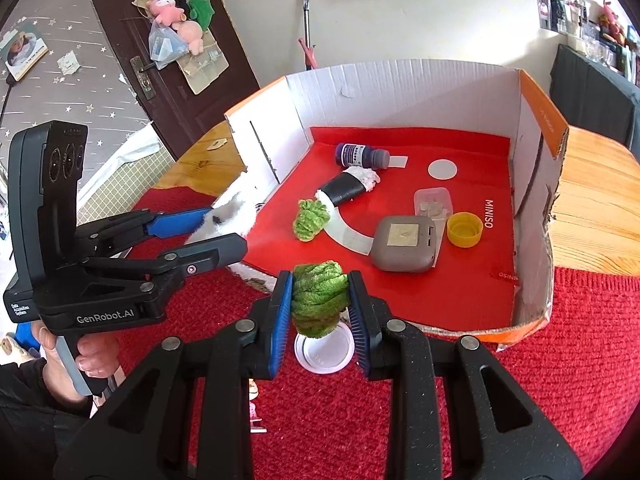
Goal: Organize objects
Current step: 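Lift and carry the star plush and lettuce toy over the cardboard box, then lower the star plush and lettuce toy onto the red mat, then open the left tool releasing the star plush while the right tool releases the lettuce, then withdraw both tools from the box toward the doll figurine and clear lid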
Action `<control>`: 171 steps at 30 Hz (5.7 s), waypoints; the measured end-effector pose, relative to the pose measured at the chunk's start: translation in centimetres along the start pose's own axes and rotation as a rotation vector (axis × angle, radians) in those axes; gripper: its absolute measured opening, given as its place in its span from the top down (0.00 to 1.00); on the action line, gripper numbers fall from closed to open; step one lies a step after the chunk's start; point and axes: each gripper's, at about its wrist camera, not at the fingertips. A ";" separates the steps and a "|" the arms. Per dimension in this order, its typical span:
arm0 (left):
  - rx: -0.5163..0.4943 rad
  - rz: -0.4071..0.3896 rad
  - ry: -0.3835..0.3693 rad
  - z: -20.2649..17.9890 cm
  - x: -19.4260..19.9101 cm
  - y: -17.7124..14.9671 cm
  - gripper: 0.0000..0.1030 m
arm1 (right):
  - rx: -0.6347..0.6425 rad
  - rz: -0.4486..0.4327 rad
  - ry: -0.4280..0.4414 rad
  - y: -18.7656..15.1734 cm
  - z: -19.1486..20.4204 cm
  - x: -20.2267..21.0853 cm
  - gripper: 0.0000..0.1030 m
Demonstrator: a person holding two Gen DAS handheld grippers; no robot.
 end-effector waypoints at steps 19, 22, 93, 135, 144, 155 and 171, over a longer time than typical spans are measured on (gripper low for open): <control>-0.031 0.053 -0.004 0.0 -2.1 0.8 0.43 | 0.010 0.060 -0.029 1.5 -0.6 -2.1 0.75; -0.047 0.063 -0.003 -0.2 -2.5 0.9 0.43 | 0.010 0.067 -0.031 1.7 -0.7 -2.3 0.75; -0.065 0.133 0.043 -0.4 -7.1 3.6 0.43 | -0.043 0.121 -0.113 3.2 -4.5 -4.6 0.75; -0.030 0.021 0.055 -1.1 -1.5 -0.5 0.16 | -0.037 0.001 -0.107 -0.5 -1.2 0.9 0.19; -0.038 -0.010 0.060 -2.2 0.1 -2.2 0.13 | -0.046 -0.039 -0.100 -2.1 -0.7 2.8 0.14; -0.063 -0.043 0.113 -3.9 1.7 -3.6 0.12 | -0.061 -0.076 -0.072 -3.6 -1.0 4.3 0.13; -0.039 -0.087 0.058 -3.6 4.1 -6.1 0.07 | -0.074 -0.072 -0.086 -4.8 -0.6 4.6 0.13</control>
Point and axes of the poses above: each gripper's, at about its wrist camera, not at the fingertips, and x roughly against the way its jaws point, z to its left, y to its top, and after that the axes turned 14 degrees about z, right-handed
